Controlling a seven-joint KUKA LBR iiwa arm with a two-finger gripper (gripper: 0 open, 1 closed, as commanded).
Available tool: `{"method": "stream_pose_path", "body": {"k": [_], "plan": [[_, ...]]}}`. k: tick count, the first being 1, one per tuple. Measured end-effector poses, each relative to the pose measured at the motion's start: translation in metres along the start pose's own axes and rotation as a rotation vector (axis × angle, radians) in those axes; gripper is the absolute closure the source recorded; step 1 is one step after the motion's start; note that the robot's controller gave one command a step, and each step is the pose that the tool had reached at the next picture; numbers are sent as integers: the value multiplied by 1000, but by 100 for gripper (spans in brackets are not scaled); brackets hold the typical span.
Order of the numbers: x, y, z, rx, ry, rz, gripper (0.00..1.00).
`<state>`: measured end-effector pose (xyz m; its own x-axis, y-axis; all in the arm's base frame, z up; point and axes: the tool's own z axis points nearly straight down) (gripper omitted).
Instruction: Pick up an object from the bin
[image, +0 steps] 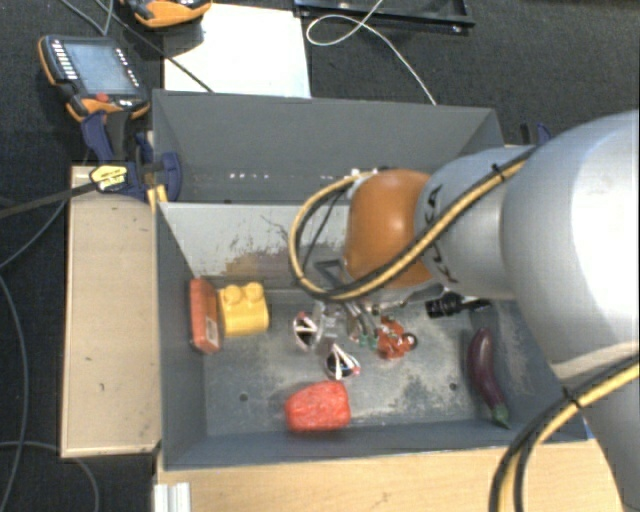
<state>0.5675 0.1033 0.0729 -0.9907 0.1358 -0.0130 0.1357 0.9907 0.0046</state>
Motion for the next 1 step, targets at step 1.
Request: {"method": "stream_pose_path", "body": {"k": [1], "plan": [[0, 0, 0, 0, 0, 0, 100]]}}
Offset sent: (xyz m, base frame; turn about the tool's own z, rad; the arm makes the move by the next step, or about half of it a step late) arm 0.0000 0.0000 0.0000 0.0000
